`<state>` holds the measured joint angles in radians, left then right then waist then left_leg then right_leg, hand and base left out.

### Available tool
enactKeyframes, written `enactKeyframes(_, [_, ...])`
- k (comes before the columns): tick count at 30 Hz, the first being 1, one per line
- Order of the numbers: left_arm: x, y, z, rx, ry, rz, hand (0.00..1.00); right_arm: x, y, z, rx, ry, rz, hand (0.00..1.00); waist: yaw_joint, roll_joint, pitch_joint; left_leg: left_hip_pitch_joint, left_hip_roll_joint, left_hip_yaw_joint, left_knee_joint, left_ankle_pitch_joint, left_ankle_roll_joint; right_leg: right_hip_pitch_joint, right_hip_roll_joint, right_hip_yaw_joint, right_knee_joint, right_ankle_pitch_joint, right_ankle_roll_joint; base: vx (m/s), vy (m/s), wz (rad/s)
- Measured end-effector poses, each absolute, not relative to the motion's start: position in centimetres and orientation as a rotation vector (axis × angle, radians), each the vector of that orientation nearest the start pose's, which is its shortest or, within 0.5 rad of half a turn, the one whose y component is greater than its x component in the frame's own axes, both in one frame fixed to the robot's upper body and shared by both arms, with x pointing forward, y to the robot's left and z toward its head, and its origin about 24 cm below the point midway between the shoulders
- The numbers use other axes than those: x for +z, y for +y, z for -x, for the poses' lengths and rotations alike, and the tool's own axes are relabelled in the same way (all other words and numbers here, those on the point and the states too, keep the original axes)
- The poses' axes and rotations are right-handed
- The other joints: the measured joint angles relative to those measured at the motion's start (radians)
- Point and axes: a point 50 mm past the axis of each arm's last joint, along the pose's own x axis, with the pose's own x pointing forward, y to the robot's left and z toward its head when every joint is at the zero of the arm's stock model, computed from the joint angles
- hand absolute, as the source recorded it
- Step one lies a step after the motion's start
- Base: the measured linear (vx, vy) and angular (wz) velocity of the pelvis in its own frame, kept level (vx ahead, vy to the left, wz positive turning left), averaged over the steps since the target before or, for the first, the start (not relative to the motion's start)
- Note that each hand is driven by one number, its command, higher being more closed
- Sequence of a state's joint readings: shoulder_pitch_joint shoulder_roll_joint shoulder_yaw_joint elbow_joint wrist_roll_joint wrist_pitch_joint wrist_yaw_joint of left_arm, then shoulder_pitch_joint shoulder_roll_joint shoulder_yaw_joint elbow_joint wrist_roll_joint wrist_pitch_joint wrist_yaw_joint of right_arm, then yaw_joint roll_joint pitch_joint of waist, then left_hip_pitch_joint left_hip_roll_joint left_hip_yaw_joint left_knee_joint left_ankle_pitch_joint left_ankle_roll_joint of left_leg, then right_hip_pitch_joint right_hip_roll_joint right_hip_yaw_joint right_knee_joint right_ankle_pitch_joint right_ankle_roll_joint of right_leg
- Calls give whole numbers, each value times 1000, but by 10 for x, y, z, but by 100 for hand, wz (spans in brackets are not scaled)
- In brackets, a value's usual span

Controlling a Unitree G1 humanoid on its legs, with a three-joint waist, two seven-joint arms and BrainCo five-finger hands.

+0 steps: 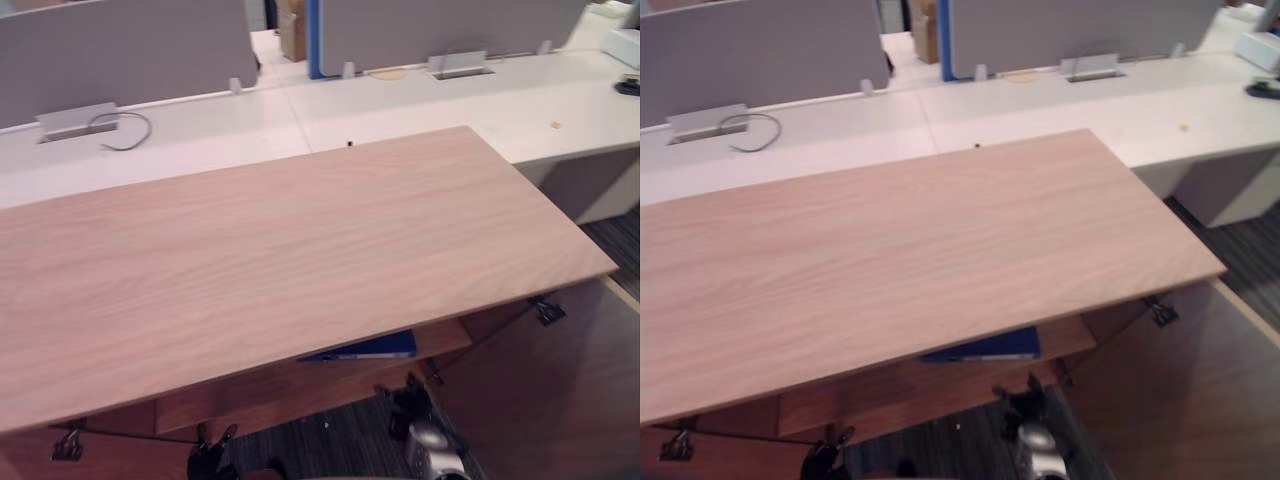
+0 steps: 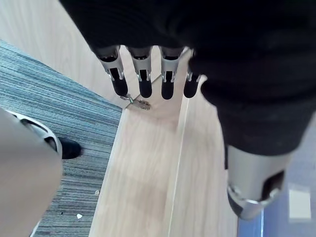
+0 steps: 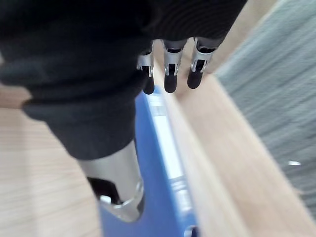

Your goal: Walk over to the cabinet, pick up the folder, carry it to the office cabinet, place the folder inside the office cabinet, then close the office cabinet door

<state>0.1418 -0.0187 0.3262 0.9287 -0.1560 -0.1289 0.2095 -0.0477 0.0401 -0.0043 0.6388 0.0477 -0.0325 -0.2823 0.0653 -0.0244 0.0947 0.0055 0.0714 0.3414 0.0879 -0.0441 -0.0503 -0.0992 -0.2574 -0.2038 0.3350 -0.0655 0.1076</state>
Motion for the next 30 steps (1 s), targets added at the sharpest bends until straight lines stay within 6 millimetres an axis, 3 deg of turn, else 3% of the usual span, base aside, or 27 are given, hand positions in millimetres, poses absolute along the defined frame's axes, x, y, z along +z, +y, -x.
enactKeyframes(3, [-147,210,-100,615,899,170,0,-59,-143,-242,-219,434,76,0,1,-10,47,-8,-6,36,43,-31,17,-51,-49,-37,71,-4,-6,-103,66,-38])
enactKeyframes(5, [-142,215,-108,620,855,165,0,-41,-142,-252,-203,342,128,0,-5,-12,93,-102,8,29,228,-112,31,-50,-70,-92,67,-28,12,-137,5,-6])
enactKeyframes(6, [-137,217,-115,635,817,173,0,-30,-140,-257,-198,285,147,0,-5,-4,121,-185,35,14,370,-169,37,-60,-72,-103,79,-59,38,-136,-11,8])
enactKeyframes(8, [-131,216,-127,649,764,189,0,-6,-137,-266,-177,168,181,0,-16,21,195,-309,82,-34,578,-248,44,-128,-82,-115,203,-122,50,-182,56,16])
enactKeyframes(10, [-127,216,-137,656,731,202,0,9,-133,-269,-158,96,204,0,-19,19,218,-375,87,-54,659,-292,50,-203,-107,-106,306,-168,54,-254,79,22])
enactKeyframes(11, [-122,218,-145,662,693,213,0,29,-127,-273,-129,-4,249,0,-18,14,241,-451,91,-63,760,-332,53,-291,-136,-79,426,-216,58,-278,69,16])
enactKeyframes(13, [-118,220,-150,674,663,216,0,52,-116,-277,-87,-111,276,0,-16,12,252,-521,92,-72,850,-367,55,-367,-163,-53,531,-254,59,-177,30,11])
enactKeyframes(17, [-107,228,-165,675,603,194,0,96,-102,-289,-41,-310,273,0,-16,13,287,-669,107,-99,1018,-415,68,-511,-188,-12,705,-313,55,-111,29,11])
enactKeyframes(24, [-104,235,-170,682,605,146,0,133,-103,-312,-57,-438,313,0,-7,18,339,-833,110,-120,1189,-455,84,-684,-225,41,896,-378,53,-1,37,8])
enactKeyframes(30, [-92,232,-179,680,534,151,0,163,-101,-332,-84,-493,267,0,5,43,360,-957,118,-138,1289,-475,82,-813,-234,74,1007,-412,45,21,32,3])
